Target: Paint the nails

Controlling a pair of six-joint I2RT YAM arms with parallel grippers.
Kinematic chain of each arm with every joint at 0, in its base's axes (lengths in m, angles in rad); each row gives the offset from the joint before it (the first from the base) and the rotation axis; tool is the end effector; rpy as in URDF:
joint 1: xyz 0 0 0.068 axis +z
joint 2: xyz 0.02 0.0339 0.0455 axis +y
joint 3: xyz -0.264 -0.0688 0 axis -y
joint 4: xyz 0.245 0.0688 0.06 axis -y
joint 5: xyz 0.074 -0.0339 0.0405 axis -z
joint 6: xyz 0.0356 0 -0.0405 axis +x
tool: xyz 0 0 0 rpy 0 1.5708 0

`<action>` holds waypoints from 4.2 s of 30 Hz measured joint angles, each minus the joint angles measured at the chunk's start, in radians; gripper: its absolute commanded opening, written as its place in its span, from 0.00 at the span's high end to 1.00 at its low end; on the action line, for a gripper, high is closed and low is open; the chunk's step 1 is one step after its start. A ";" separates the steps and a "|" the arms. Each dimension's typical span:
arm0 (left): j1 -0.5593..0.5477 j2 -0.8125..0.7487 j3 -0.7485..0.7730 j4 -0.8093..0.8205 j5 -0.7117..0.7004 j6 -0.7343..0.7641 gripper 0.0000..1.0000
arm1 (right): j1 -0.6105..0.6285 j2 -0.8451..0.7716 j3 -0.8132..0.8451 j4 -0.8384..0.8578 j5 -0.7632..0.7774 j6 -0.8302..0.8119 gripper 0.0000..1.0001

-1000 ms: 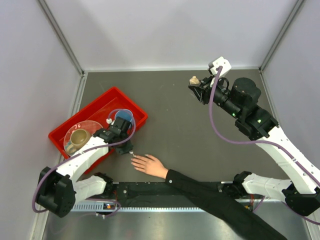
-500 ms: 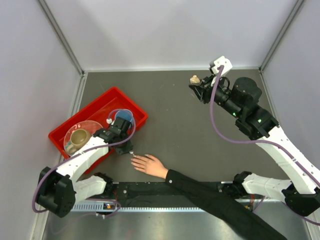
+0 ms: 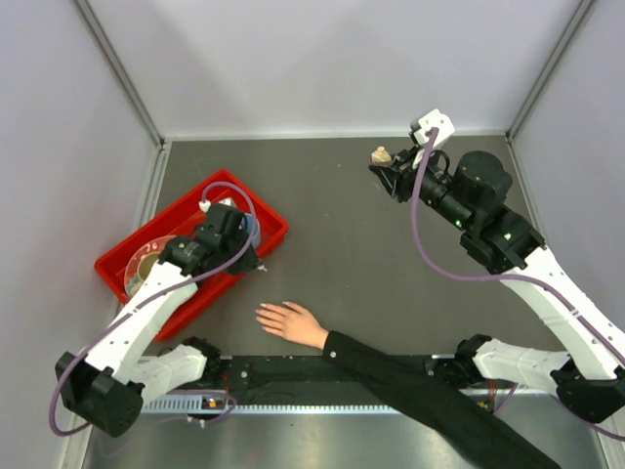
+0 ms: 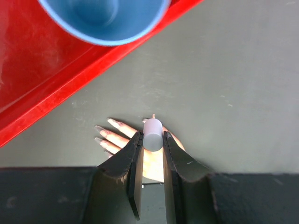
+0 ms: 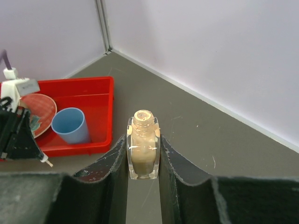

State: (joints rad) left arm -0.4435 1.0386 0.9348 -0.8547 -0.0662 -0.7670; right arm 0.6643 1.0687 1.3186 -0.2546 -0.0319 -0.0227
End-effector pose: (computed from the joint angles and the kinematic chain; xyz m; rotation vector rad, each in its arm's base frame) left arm 0.1807 -0.0832 0.2857 -0.4411 2.5359 -0.3928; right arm 0.1765 0.1397 0.4631 -0.5627 1.4979 0.5263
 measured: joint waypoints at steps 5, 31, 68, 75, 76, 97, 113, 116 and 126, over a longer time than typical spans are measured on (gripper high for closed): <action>0.000 0.003 0.170 -0.048 0.049 0.087 1.00 | -0.004 -0.021 0.000 -0.013 0.000 0.000 1.00; 0.008 0.402 0.845 0.103 0.654 0.326 1.00 | -0.048 -0.195 -0.255 -0.161 -0.517 -0.027 1.00; -0.319 0.460 1.009 -0.094 0.771 0.513 1.00 | -0.047 -0.310 -0.370 -0.145 -0.637 -0.116 1.00; -0.330 0.460 1.009 -0.105 0.761 0.525 1.00 | -0.048 -0.300 -0.370 -0.156 -0.624 -0.116 1.00; -0.331 0.460 1.009 -0.105 0.759 0.526 1.00 | -0.047 -0.300 -0.370 -0.156 -0.624 -0.116 1.00; -0.358 0.505 1.025 -0.127 0.730 0.536 1.00 | -0.048 -0.302 -0.370 -0.158 -0.628 -0.117 1.00; -0.376 0.505 1.027 -0.142 0.730 0.543 1.00 | -0.048 -0.304 -0.370 -0.158 -0.628 -0.116 1.00; -0.377 0.505 1.027 -0.142 0.730 0.544 1.00 | -0.047 -0.304 -0.370 -0.158 -0.628 -0.116 1.00; -0.384 0.524 1.051 -0.145 0.722 0.546 1.00 | -0.047 -0.304 -0.369 -0.158 -0.628 -0.117 1.00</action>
State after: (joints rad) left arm -0.8276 1.5627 1.9858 -0.9993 0.6559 -0.2207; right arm 0.6170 0.7650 0.9493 -0.4126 -0.6598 -0.1398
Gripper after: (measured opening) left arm 0.242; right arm 0.257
